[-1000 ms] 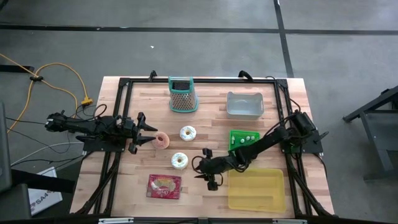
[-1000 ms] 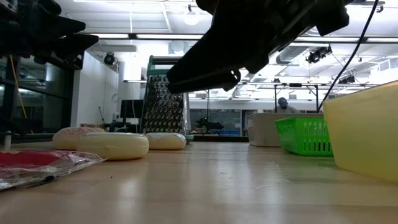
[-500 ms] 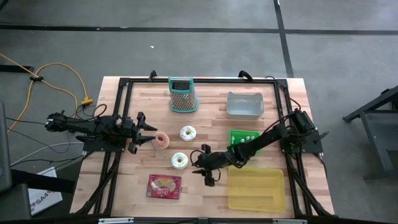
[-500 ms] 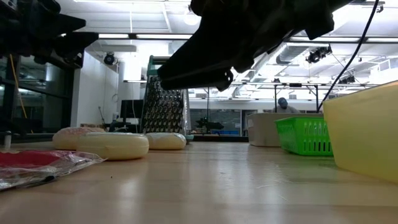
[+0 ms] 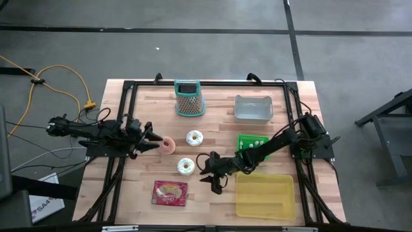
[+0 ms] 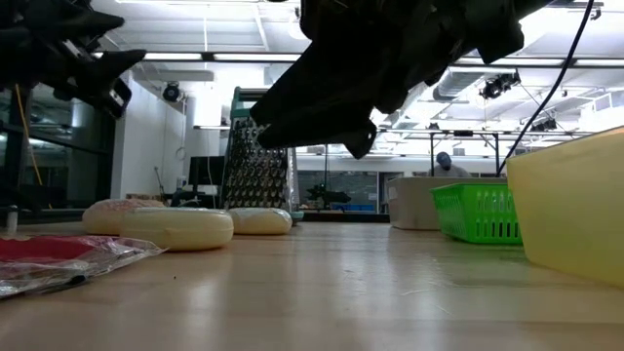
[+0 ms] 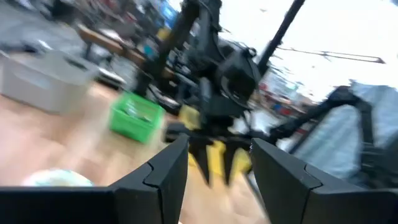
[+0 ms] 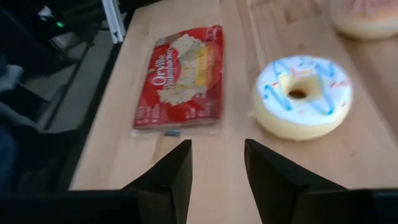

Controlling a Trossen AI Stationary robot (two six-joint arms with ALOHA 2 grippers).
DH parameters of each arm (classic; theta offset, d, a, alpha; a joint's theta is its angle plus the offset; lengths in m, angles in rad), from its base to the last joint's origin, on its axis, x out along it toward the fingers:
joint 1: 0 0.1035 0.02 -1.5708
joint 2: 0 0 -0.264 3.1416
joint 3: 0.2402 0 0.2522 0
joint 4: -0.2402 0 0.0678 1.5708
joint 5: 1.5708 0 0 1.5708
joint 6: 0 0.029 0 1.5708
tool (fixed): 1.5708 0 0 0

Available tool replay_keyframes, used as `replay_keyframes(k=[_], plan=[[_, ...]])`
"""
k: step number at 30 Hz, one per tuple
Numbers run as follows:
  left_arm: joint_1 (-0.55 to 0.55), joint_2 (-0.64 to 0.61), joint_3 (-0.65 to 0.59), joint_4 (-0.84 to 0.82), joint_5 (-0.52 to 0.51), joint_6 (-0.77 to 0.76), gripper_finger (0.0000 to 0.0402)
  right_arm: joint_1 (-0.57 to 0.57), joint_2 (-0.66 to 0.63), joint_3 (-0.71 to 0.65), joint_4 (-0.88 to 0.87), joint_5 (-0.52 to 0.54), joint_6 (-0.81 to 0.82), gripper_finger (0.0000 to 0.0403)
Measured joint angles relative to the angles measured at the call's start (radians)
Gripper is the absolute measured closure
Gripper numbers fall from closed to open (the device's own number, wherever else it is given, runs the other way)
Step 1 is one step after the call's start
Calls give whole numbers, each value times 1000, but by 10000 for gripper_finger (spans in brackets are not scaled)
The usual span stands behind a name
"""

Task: Pick & Place Food Item
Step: Put the red popcorn bag into the yellow bin

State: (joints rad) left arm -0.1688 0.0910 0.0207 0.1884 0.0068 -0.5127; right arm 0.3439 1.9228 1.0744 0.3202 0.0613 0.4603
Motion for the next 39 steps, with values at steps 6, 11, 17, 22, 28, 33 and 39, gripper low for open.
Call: replay_keyframes(k=[6,11,17,22,28,33,39], plan=[[-43,97,50,-4,35,-31,232,0,0,49,-58,-83,160,270],[-126,245,136,-2,-8,32,232,0,0,89,-86,-148,255,270],[-261,443,277,1,-157,160,232,0,0,94,-123,-143,303,270],[-396,593,367,-10,-294,213,232,1,0,94,-161,-131,333,270],[-595,688,449,-56,-550,220,232,5,0,94,-158,-128,334,270],[-755,720,496,-180,-781,120,232,6,0,94,-146,-130,333,270],[-843,799,497,-255,-822,-92,232,10,0,94,-144,-112,323,270]])
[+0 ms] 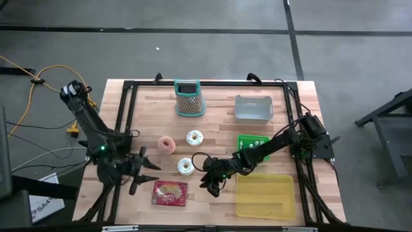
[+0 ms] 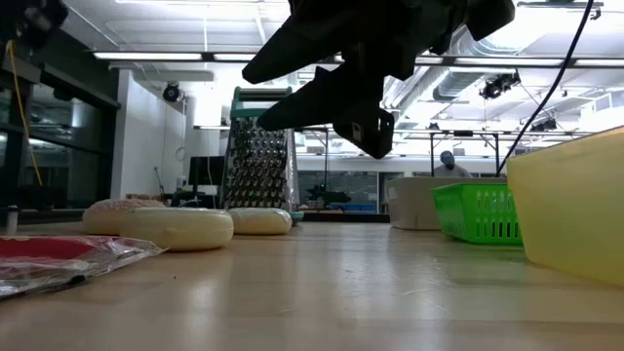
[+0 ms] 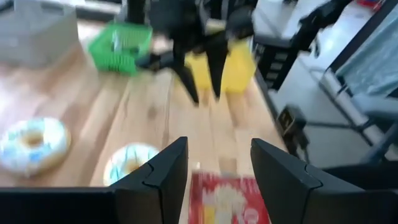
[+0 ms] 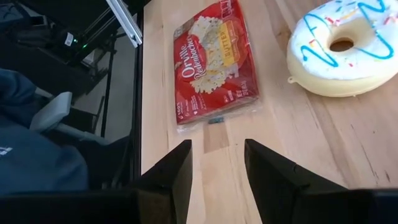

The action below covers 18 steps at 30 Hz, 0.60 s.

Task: Pick & Place Food Item
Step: Put the red popcorn bag into the yellow bin

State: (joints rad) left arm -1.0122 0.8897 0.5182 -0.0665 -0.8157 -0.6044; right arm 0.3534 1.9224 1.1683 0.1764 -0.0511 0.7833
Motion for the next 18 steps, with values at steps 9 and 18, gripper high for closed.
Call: replay_keyframes(k=[9,18], plan=[[-7,166,0,-53,159,-257,232,0,0,0,-1,35,-28,270],[-7,254,0,-141,404,-503,232,7,0,0,-20,52,-28,270]])
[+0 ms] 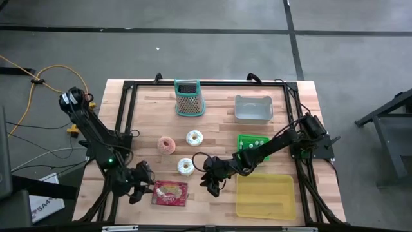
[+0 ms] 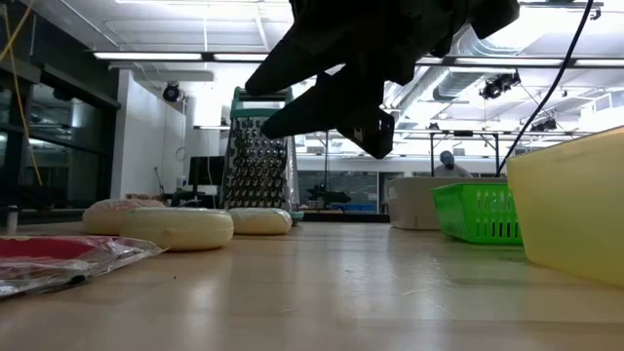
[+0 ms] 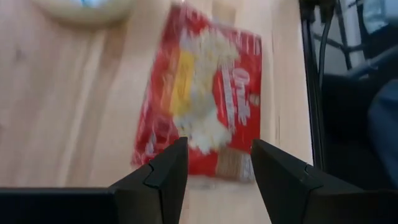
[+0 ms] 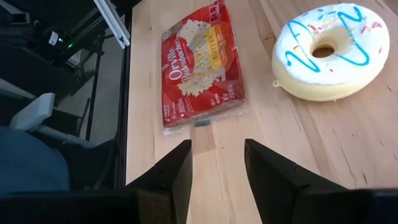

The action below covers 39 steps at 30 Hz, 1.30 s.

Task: Pick & Place Food Item
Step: Put the red popcorn bag into the yellow bin

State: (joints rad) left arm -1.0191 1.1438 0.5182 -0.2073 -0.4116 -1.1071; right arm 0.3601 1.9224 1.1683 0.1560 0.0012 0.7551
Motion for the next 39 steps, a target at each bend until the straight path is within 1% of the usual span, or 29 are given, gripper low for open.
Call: replay_keyframes(k=[3,7,10,13,15,26,32,36,39], plan=[[0,14,0,-2,42,-30,232,0,0,0,-4,0,0,270],[5,17,0,-7,43,-40,232,0,0,0,-13,3,0,270],[30,17,0,-42,51,-82,232,0,0,0,-12,4,0,270],[74,17,0,-126,125,-135,232,0,0,0,-12,0,0,270],[103,17,-1,-168,172,-138,232,2,0,0,-12,1,0,270],[236,17,-2,-170,293,31,232,6,0,0,-14,0,-19,270],[340,17,-2,-169,419,166,232,25,0,0,-14,2,-19,270],[424,17,-2,-157,536,278,232,43,0,0,-14,33,-19,270],[485,17,-2,-156,598,346,232,55,0,0,-14,55,-18,270]])
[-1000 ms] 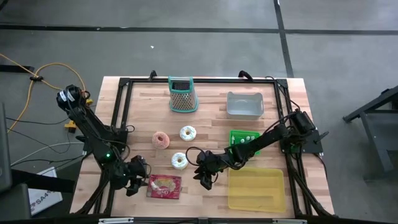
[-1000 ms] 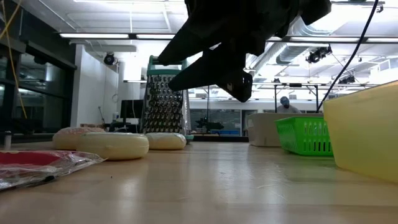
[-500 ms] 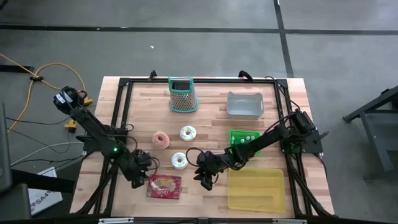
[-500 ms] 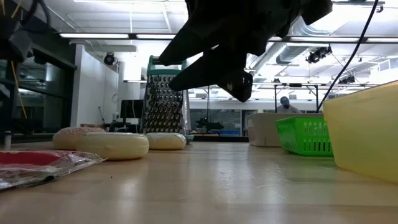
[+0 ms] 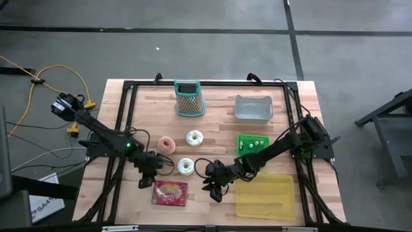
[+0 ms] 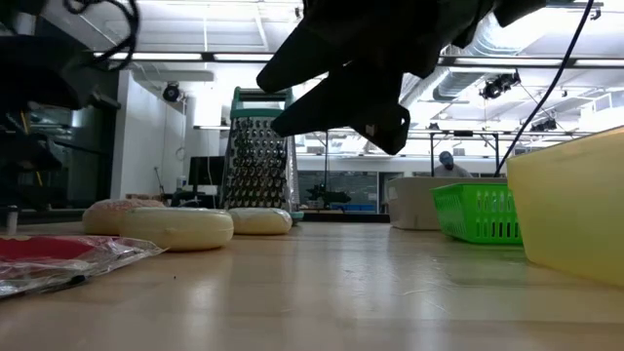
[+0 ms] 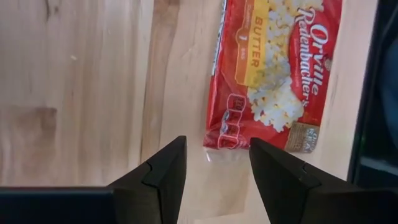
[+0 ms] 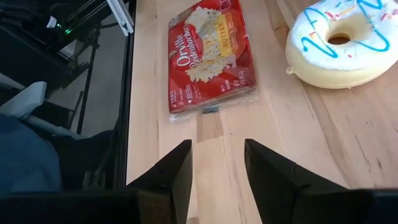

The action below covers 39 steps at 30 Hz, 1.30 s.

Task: Pick & Place Food Item
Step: Put the red popcorn bag into the yellow bin

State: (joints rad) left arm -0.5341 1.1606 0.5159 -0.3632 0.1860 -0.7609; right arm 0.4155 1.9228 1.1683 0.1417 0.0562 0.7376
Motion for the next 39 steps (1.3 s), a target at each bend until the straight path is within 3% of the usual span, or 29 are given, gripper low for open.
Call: replay_keyframes(k=[8,16,32,39], plan=[[139,0,-64,90,168,85,232,22,0,0,3,24,2,270],[193,0,-149,206,225,68,232,23,0,0,4,24,0,270],[105,23,-159,246,175,-54,232,23,1,0,5,24,-1,270],[98,113,-157,364,228,-63,232,23,1,0,11,24,-1,270]])
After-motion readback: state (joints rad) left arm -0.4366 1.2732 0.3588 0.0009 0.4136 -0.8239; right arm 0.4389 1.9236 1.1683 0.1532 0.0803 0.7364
